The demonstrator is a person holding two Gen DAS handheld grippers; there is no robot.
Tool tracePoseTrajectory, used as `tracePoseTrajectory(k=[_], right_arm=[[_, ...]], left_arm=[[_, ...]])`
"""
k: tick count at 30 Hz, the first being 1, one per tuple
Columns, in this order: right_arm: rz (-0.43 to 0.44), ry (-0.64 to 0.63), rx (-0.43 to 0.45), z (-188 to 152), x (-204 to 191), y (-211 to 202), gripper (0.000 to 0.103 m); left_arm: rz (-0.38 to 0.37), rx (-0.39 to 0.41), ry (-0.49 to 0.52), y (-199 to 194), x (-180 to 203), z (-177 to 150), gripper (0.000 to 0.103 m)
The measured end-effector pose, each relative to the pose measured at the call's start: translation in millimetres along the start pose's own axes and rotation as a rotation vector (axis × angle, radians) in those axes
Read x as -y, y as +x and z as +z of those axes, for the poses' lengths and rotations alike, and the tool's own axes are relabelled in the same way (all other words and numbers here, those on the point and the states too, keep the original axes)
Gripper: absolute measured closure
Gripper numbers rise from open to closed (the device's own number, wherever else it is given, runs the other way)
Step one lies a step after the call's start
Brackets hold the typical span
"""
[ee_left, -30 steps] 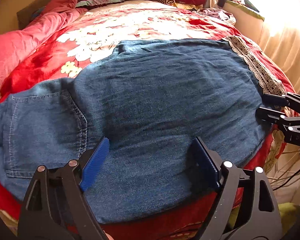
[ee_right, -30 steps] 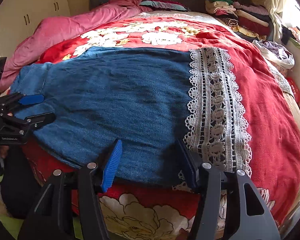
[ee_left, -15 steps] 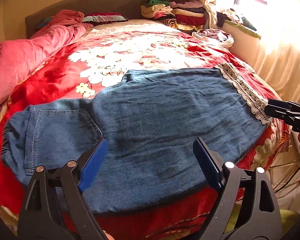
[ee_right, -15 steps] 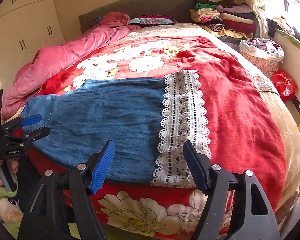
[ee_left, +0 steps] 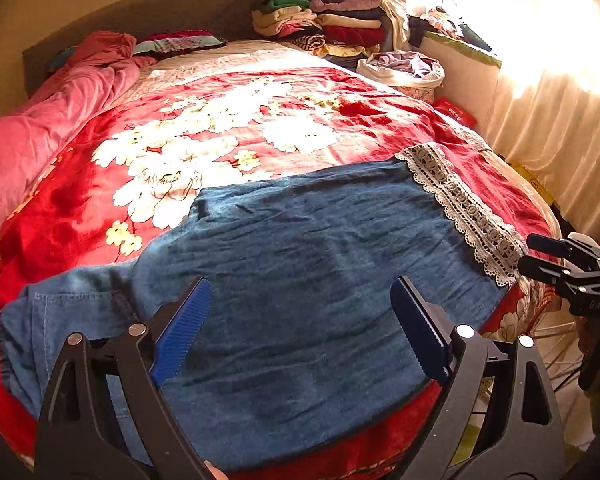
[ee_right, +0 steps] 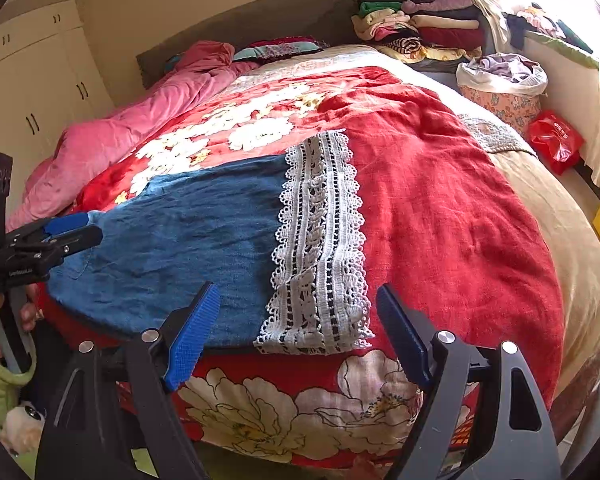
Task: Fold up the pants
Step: 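Open both grippers and lift them off the flattened pants, then grasp the lace-trimmed leg hem with the right gripper and lift it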
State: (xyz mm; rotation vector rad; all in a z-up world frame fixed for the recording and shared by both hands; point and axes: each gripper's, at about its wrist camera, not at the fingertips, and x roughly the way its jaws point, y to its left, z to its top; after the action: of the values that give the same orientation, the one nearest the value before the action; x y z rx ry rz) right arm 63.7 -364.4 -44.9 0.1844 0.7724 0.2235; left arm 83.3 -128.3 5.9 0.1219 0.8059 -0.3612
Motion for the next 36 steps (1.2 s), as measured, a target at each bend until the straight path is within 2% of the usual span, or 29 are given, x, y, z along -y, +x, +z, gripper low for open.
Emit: tracePoseTrajectory(k=[9,22,23,26,28,29,31,36], right_arm=[[0.018,0.055,-0.003,-6.6,11.2,7.4,0.024],[0.045,0.09,-0.008,-11.6,14.3,25.3,0.023],[0.045,0.087,-0.007,-11.3,13.9,26.3,0.025],[0.051,0.061,-0.015,-9.8,10.1,30.0,0.043],[0.054,0.053,-0.012,-9.0,9.0,31.3,0.046],[0.061,0.056,-0.007,-8.4,9.7,31.3,0.053],[0.085,0.069,-0.004,-6.0,12.0,32.7,0.055],[0.128,0.091,-0.002,0.5,11.9,41.9,0.055]], left_arm=[[-0.033,-0.042,0.078,33.9,23.8,35.2,0.018],[-0.064,-0.092,0.221,107.5,49.4,87.4,0.018],[-0.065,-0.102,0.229,115.6,49.8,91.4,0.018],[-0.071,-0.154,0.236,139.3,51.2,97.2,0.018],[-0.086,-0.173,0.238,150.1,52.8,97.1,0.018],[-0.102,-0.179,0.242,154.2,53.8,97.2,0.019],[-0.125,-0.189,0.255,160.8,56.6,98.1,0.027],[-0.197,-0.205,0.31,169.3,71.4,99.8,0.057]])
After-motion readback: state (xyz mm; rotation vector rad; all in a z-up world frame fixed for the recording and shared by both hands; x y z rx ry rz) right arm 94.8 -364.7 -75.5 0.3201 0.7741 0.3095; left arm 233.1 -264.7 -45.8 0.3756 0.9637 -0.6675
